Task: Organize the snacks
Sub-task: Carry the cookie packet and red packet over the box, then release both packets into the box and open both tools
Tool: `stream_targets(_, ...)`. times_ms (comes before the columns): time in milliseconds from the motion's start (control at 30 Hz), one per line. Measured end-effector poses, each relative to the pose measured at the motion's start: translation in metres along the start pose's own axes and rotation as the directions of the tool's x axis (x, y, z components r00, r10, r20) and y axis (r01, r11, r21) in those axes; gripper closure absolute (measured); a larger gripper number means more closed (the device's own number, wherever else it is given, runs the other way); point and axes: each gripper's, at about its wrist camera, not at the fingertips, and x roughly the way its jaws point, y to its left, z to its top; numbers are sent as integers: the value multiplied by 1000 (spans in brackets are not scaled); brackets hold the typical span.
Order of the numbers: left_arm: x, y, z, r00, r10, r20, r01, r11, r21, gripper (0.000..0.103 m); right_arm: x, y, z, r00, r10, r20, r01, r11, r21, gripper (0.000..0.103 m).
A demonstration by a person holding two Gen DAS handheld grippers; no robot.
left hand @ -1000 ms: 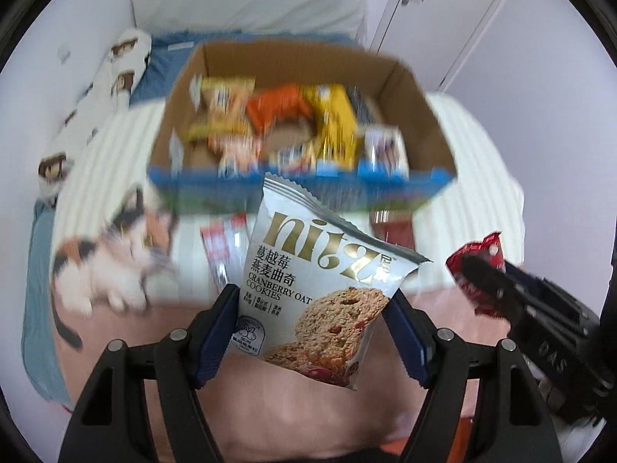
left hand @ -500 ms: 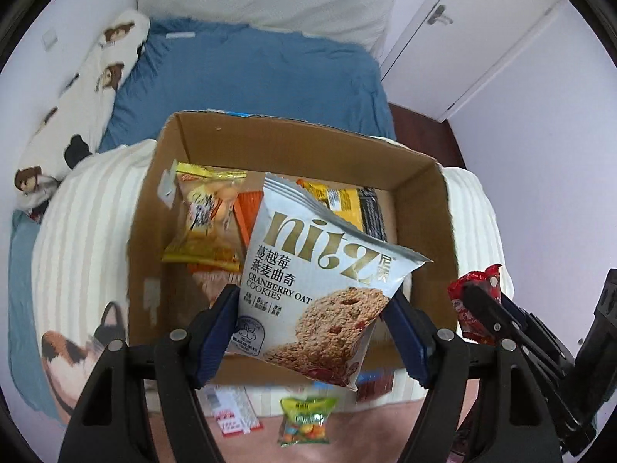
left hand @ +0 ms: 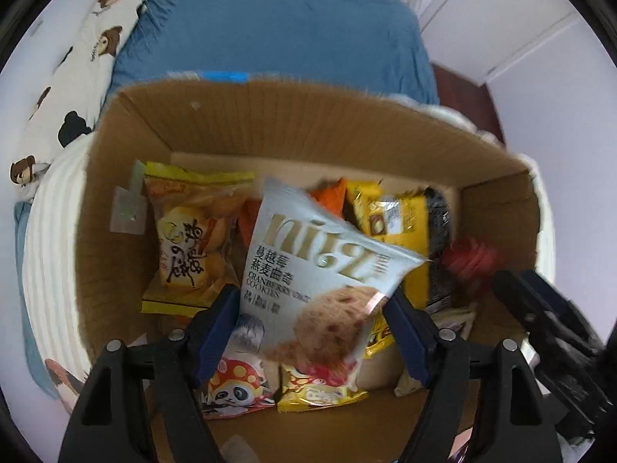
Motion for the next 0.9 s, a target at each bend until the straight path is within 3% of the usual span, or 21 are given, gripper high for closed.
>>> stream_targets(67,6,-2,0,1000,13,1,-13,1000,21,14,3,3,-2,999,-41,-8,41,999,-24,13)
stream_targets(400,4,6,-8,1000,18,6,-18,1000,25,13,8,20,-16,994,-78,-69,73,994,-85,10)
stream_targets(567,-11,9,-16,997,75,34,-76,996,55,13,2,29,-25,992,-89,-84,80,991,-106,10)
stream_targets(900,-53,12,-54,988,97,117,-107,991,78,13,-27,46,-55,993,-85,-84,74,989,-127,9)
